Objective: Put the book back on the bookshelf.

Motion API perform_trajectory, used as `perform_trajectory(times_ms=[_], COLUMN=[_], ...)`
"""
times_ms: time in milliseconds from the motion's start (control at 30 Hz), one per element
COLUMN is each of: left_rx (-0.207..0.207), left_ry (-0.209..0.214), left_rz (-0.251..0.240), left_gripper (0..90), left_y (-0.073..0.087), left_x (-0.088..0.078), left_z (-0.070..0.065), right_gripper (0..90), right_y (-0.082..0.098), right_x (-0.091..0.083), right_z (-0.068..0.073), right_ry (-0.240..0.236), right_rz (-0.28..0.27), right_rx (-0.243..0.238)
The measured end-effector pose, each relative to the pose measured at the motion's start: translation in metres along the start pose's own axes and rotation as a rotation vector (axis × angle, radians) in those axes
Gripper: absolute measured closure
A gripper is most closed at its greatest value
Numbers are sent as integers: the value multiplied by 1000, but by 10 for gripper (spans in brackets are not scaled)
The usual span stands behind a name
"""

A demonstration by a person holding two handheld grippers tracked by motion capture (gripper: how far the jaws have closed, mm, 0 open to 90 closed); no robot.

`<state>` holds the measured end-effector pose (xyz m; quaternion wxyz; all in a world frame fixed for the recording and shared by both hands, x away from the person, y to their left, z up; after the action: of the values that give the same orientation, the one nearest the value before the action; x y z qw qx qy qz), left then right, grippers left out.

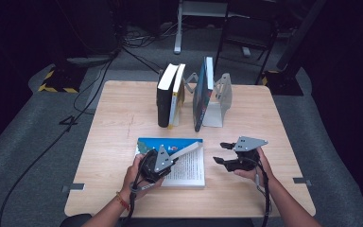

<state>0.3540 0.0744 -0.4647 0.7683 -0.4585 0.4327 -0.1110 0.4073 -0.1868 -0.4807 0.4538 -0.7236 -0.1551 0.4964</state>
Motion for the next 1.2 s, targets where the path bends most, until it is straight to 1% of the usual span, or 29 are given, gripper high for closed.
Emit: perform_trajectory(times_ms=[33,67,100,133,167,200,233,300,367,433,567,600,700,733,767,867,933,967,1033,1100,1133,1167,1200], left_rx=[0,-8,-7,-7,-21,-21,-25,-31,-35,-46,-55,-62,-81,-95,-100,-109,-112,-111,-110,-110,-111,-110,-108], left_ry=[4,3,2,2,5,5,2,2,3,4,12,12,23,24,27,33,38,40,49,56,56,60,63], left_rz=[-2,-13,-20,-20,-34,-34,-43,-54,-62,-72,-81,-91,-110,-118,-120,-135,-142,-144,-144,-146,-148,-147,-147], left_gripper=[763,763,764,764,764,765,765,768,769,769,770,769,769,770,770,770,770,770,769,769,768,768,768], left_y=[-1,-1,-2,-2,-3,-3,-3,-5,-5,-6,-7,-7,-8,-7,-8,-8,-7,-7,-7,-7,-7,-7,-7], left_x=[-1,-2,-3,-3,-5,-5,-7,-10,-13,-15,-17,-18,-23,-24,-26,-29,-31,-31,-32,-31,-32,-32,-32], left_z=[1,2,3,3,6,6,7,9,11,12,14,15,19,20,22,24,24,24,25,25,24,24,24], right_gripper=[374,376,377,377,379,379,382,385,386,389,391,390,382,375,374,374,371,369,359,359,352,382,382], right_y=[3,7,10,10,13,13,14,13,14,14,15,15,14,14,14,14,15,16,17,17,15,13,12], right_x=[4,7,12,12,20,20,23,30,36,41,49,51,52,53,53,55,58,62,66,70,73,74,75], right_z=[-1,-2,-2,-2,0,0,0,0,-1,-2,-2,-3,-5,-7,-7,-8,-8,-9,-8,-7,-6,-4,-1], right_ry=[13,20,11,11,2,2,7,0,8,-6,-7,-4,-2,2,-1,-3,-12,-24,-35,-62,-87,-106,-92], right_rz=[26,47,60,60,88,88,93,93,108,106,112,111,102,104,99,98,103,111,123,107,91,83,82], right_rx=[-7,-7,4,4,-1,-1,-8,0,-3,13,15,18,23,32,39,38,43,45,38,48,65,59,30])
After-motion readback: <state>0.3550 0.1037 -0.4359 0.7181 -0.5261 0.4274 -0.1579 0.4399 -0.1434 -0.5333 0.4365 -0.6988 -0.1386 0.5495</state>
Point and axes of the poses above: each handheld gripper's, and its own axes: x roughly forward along the jaws, y roughly out of its underside, z roughly to its left, the point moved 5 cm from there along x, roughly forward along the jaws
